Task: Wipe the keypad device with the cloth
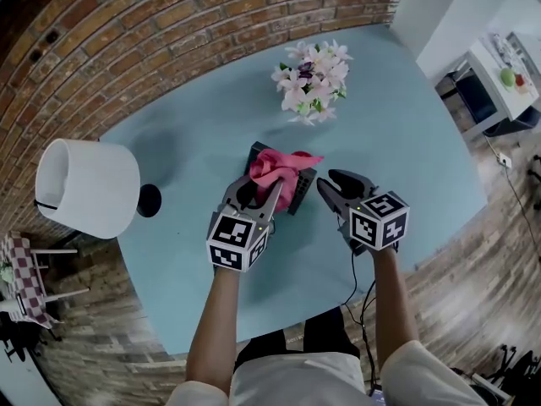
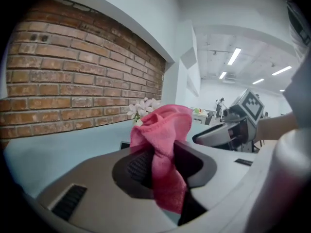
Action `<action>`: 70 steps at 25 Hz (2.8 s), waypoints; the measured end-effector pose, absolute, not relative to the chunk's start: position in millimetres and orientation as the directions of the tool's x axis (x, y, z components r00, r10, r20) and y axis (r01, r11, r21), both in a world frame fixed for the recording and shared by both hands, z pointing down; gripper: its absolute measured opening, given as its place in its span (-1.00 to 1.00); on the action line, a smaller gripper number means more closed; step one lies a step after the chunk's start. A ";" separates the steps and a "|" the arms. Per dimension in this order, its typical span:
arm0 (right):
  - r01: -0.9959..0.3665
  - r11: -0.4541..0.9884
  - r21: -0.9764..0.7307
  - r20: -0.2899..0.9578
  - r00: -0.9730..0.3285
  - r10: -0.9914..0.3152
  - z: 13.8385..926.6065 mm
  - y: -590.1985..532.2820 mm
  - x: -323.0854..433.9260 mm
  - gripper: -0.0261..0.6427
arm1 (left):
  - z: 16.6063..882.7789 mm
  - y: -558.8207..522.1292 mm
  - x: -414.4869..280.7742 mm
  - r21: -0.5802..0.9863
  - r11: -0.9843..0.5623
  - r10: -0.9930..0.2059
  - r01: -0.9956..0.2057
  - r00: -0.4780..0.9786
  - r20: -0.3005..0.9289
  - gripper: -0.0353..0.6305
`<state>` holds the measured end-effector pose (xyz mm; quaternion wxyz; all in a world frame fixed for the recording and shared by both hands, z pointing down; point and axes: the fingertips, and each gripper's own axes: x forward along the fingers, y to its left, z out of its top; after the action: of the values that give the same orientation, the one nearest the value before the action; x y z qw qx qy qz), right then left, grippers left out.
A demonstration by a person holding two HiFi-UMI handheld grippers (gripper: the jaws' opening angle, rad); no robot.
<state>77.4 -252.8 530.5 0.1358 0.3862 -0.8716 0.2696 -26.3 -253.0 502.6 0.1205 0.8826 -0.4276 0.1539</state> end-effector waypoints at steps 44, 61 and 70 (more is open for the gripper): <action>-0.714 0.561 -0.419 0.443 -0.700 -0.560 545.4 -241.3 64.8 -0.59 | 577.7 -204.6 -14.9 0.155 -0.647 -0.590 -0.747 0.619 0.518 -0.45; -0.758 0.510 -0.407 0.449 -0.652 -0.610 532.4 -220.7 108.2 -0.59 | 506.5 -277.5 43.0 0.093 -0.625 -0.691 -0.775 0.605 0.395 -0.45; -0.756 0.506 -0.416 0.460 -0.655 -0.600 540.7 -221.4 112.0 -0.59 | 511.4 -273.2 43.4 0.099 -0.610 -0.705 -0.786 0.596 0.384 -0.44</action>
<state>112.0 -221.4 540.7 0.1291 0.3950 -0.8581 0.3015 43.4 -273.2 511.4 0.1300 0.8838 -0.4219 0.1550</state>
